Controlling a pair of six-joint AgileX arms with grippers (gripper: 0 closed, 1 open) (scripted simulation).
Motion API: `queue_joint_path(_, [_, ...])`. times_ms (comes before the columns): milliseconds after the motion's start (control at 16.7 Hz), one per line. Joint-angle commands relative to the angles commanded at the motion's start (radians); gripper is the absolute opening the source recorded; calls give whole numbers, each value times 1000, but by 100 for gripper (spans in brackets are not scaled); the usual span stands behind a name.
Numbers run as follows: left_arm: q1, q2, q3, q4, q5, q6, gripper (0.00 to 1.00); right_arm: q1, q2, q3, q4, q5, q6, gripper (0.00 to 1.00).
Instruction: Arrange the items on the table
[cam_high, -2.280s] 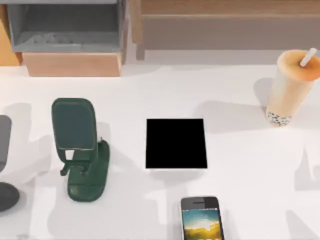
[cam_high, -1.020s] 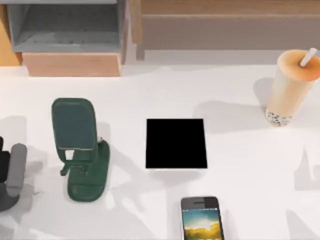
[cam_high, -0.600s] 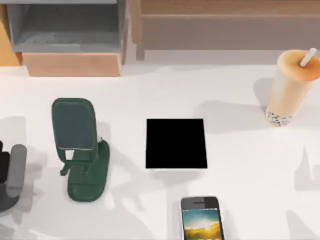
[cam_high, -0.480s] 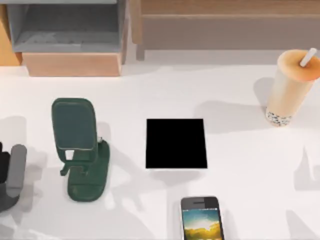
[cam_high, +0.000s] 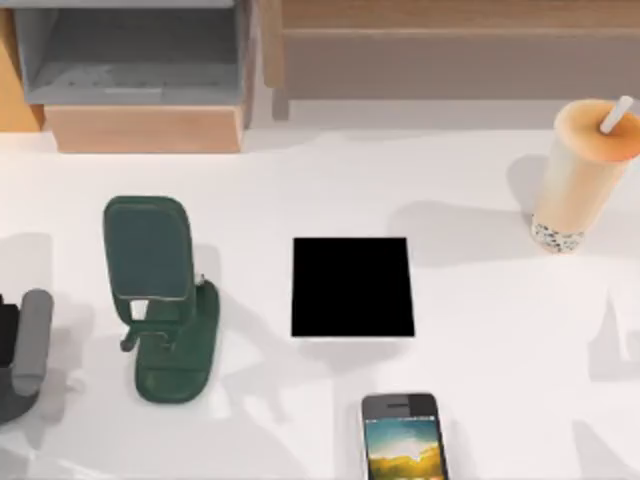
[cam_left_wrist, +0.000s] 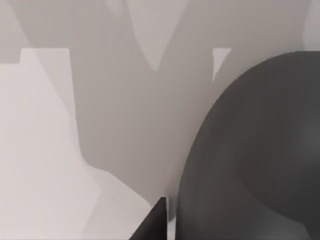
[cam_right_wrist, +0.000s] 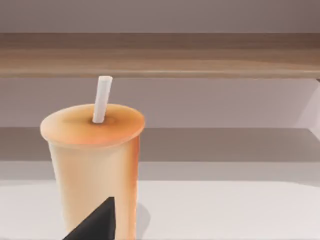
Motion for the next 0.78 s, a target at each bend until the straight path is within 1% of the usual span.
queue_joint_path(360, [0, 0, 0, 0, 0, 0, 0, 0, 0, 0, 0, 0, 0, 100])
queue_joint_path(420, [-2, -36, 16, -48, -1, -16, 0, 0, 0, 0, 0, 0, 0, 100])
queue_joint_path(600, [0, -47, 40, -86, 0, -16, 0, 0, 0, 0, 0, 0, 0, 100])
queue_joint_path(780, [-1, -87, 110, -205, 0, -14, 0, 0, 0, 0, 0, 0, 0, 100])
